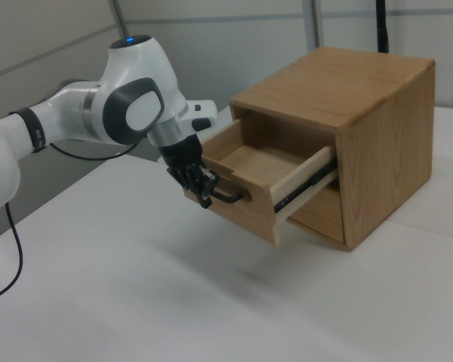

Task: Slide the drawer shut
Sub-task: 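Push the drawer front with the gripper into the wooden cabinet, then press the drawer front flush with the cabinet face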

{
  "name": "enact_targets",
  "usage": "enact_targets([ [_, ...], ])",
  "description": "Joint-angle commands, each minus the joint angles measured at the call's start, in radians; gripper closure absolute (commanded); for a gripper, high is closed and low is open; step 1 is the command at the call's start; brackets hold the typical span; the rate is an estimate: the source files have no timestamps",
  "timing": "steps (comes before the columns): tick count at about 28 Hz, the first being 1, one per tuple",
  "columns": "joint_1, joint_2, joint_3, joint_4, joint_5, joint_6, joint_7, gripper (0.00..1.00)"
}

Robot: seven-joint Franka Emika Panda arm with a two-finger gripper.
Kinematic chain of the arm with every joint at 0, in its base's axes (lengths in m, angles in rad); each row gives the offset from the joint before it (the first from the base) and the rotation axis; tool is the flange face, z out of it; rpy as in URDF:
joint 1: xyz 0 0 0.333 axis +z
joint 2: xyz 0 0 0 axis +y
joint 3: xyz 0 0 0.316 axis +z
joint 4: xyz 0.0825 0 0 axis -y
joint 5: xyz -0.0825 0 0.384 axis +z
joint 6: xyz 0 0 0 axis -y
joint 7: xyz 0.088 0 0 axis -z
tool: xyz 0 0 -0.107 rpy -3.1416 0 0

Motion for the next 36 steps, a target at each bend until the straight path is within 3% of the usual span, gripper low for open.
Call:
enact_targets([
  [1, 0.024, 0.042, -0.033, 0.033, 0.014, 0.072, 0.023, 1.00],
  [21, 0.007, 0.165, -0.031, 0.097, 0.006, 0.433, 0.077, 1.00],
  [31, -0.009, 0.217, -0.031, 0.095, -0.072, 0.687, 0.149, 1.00],
  [36, -0.014, 0.228, -0.031, 0.097, -0.080, 0.760, 0.157, 1.00],
])
